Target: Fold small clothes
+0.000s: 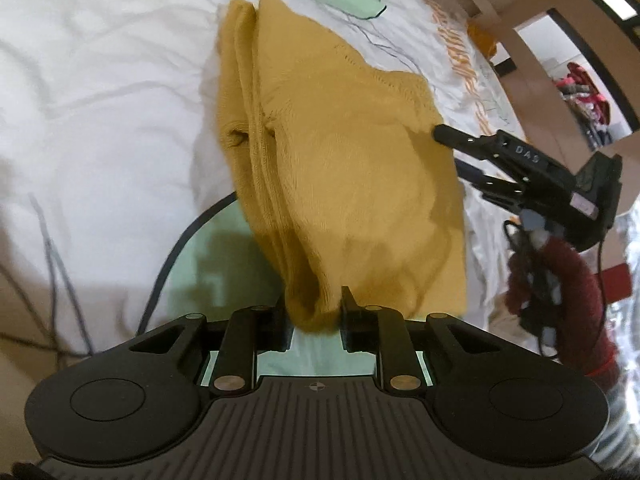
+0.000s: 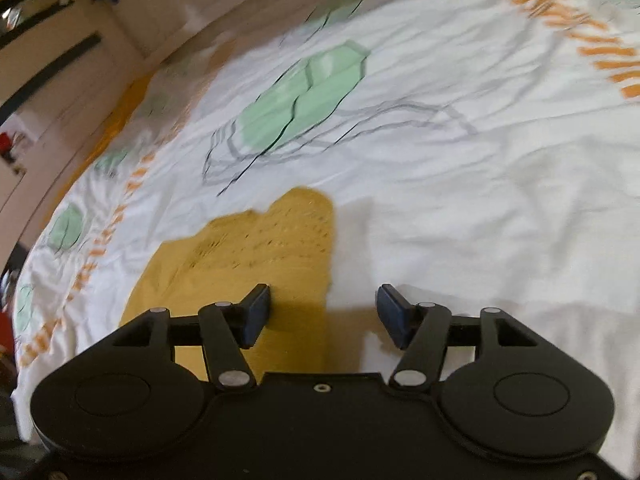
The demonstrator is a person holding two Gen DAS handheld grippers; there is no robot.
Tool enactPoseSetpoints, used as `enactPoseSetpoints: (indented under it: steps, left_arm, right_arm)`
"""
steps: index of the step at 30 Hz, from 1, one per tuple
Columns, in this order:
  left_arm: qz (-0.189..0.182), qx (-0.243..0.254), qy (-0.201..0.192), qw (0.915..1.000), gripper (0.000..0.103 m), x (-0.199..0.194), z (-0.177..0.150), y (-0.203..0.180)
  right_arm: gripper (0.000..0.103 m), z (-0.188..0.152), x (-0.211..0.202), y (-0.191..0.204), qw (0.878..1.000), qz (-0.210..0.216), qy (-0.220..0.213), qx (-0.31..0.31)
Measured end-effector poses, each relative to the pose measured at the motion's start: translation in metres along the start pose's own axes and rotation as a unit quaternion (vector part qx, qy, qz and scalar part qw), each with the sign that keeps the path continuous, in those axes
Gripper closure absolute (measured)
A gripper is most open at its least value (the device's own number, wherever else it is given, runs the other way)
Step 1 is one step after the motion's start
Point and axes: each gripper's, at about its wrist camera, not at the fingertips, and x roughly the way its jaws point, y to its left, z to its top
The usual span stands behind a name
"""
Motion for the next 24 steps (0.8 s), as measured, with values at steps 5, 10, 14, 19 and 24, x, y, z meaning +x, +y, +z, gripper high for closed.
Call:
enactPoseSetpoints:
  steps: [5, 10, 14, 19, 24]
  left_arm:
    - [0.059, 0.057, -0.039, 0.9959, 0.081, -0.011, -0.009, -0.021]
    - [0.096, 0.132, -0.082, 0.9832, 0.081, -0.026, -0.013, -0.056]
    - [0.089, 0.156, -0.121, 0.9763, 0.081, -0.048, -0.007, -0.073]
    - [0.087, 0.146, -0.150, 0.9739, 0.079, -0.052, 0.025, -0.075]
    - [0.098, 0.117, -0.167, 0.9741, 0.079, -0.044, 0.054, -0.055]
  right_arm:
    - [0.038, -0.004, -0.024, 0.004, 0.998, -0.007, -0.060, -0.019]
    - [0.038, -0.011, -0.028, 0.010, 0.996, 0.002, -0.078, -0.049]
    - [0.037, -0.019, -0.023, 0.007, 0.995, -0.002, -0.079, -0.053]
    - [0.033, -0.025, -0.023, 0.001, 0.995, -0.007, -0.081, -0.052]
    - [0.031, -0.028, -0.022, 0.002, 0.994, -0.009, -0.086, -0.060]
